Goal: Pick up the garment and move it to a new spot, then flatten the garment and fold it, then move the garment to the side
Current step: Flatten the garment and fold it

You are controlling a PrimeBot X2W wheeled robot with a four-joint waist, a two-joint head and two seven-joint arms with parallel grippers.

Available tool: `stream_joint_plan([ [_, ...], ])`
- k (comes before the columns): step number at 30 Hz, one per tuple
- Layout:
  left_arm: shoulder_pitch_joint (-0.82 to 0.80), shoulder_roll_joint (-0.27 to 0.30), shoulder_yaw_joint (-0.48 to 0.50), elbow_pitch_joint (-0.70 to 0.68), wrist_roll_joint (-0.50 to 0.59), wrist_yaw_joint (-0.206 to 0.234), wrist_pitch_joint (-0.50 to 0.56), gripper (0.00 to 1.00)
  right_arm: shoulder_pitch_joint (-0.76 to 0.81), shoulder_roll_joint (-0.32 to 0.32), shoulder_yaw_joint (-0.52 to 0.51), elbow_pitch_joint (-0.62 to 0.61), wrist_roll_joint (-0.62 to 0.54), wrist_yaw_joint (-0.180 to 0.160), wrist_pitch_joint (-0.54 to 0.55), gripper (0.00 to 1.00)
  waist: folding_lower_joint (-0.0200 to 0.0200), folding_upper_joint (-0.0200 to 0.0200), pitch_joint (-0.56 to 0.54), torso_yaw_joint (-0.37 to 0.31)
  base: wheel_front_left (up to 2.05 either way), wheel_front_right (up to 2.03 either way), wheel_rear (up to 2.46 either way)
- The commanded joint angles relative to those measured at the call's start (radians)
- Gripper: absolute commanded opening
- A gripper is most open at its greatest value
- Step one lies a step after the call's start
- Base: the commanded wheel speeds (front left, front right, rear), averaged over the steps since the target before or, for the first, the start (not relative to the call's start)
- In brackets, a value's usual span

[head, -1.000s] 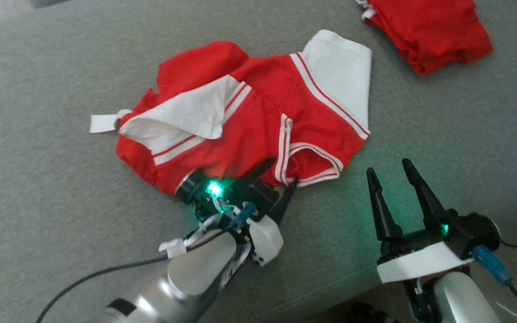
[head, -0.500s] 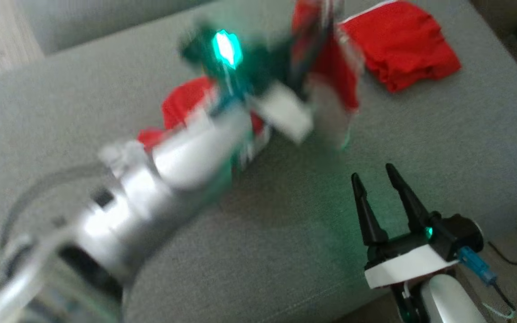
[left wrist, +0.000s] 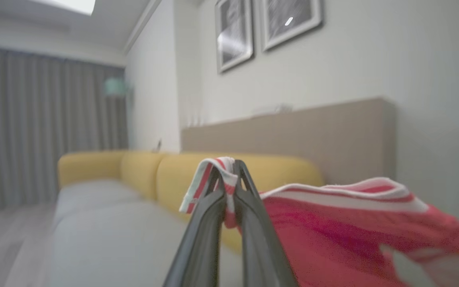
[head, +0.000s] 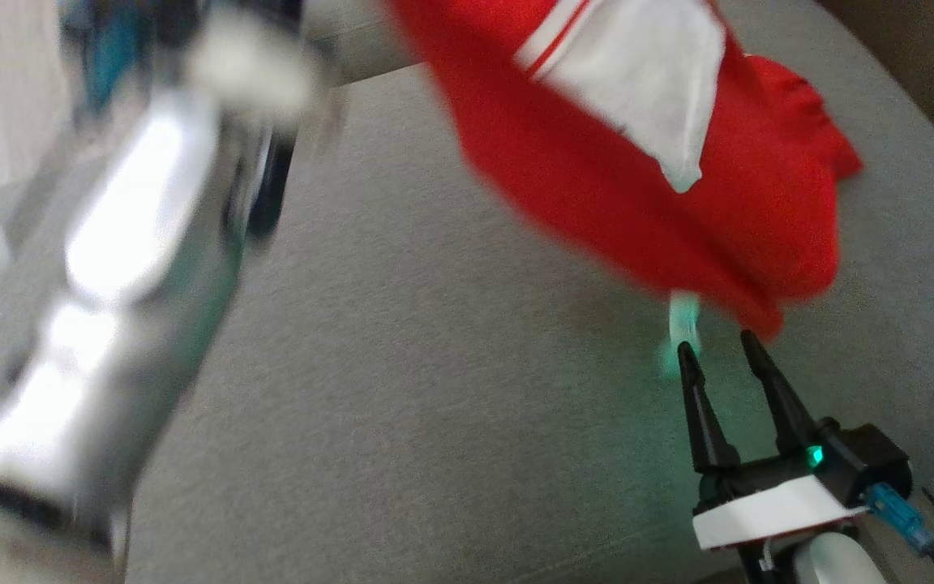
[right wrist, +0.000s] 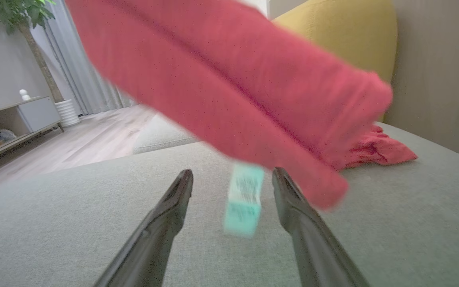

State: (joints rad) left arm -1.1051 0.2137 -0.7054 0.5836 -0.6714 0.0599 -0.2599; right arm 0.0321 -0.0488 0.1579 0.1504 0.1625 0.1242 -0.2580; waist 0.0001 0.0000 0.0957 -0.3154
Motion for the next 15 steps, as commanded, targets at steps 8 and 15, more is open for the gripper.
stream_joint_plan([
  [8, 0.414, 0.133, 0.126, 0.035, 0.003, -0.083, -0.002, 0.96, -0.051, -0.002, 0.013, -0.035, 0.003, 0.007, -0.004, 1.00, -0.0001, 0.0000, 0.075, 0.093, 0.00, 0.00, 0.00],
  [15, 0.510, 0.167, 0.288, -0.042, 0.190, 0.016, -0.002, 1.00, -0.051, -0.002, 0.014, -0.032, 0.004, 0.007, -0.004, 1.00, -0.0001, 0.0000, 0.072, 0.103, 0.00, 0.00, 0.00],
])
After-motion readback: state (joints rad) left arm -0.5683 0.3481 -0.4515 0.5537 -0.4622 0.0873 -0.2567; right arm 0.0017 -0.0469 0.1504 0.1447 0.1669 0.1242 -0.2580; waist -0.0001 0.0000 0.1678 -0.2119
